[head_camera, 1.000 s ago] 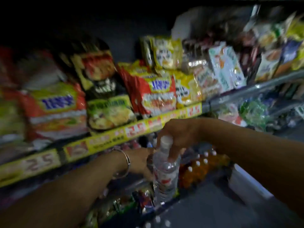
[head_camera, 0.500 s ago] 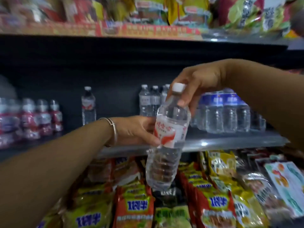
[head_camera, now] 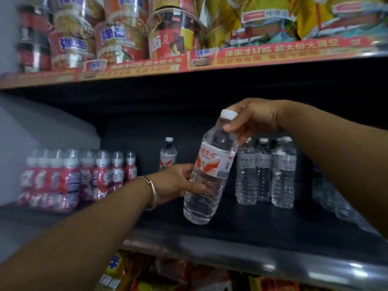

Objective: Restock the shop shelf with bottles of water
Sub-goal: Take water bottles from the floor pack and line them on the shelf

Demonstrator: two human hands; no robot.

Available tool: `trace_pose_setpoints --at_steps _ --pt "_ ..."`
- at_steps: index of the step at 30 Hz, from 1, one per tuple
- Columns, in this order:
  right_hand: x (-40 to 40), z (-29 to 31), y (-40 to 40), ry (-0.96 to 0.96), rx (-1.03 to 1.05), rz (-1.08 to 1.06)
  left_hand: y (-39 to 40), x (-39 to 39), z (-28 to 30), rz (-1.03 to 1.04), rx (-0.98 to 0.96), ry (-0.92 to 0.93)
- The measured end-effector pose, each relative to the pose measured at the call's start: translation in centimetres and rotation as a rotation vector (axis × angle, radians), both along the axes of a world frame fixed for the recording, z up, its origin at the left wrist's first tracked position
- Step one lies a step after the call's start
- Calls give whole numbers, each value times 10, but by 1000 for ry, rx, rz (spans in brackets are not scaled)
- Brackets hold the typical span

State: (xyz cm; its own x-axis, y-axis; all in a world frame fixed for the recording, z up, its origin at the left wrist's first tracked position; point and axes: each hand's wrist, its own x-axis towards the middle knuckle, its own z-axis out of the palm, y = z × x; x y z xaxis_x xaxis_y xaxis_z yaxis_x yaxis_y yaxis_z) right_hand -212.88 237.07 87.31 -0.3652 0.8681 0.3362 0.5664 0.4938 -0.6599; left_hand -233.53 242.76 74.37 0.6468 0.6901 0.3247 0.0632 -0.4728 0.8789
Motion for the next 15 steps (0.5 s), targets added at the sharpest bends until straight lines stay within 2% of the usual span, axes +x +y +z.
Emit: trace_pose_setpoints --at_steps 6,15 --pt "-32 -13 75 107 74 -44 56 -14 -5 221 45 -40" --pt "-69 -42 160 329 51 -118 130 -36 -14 265 53 16"
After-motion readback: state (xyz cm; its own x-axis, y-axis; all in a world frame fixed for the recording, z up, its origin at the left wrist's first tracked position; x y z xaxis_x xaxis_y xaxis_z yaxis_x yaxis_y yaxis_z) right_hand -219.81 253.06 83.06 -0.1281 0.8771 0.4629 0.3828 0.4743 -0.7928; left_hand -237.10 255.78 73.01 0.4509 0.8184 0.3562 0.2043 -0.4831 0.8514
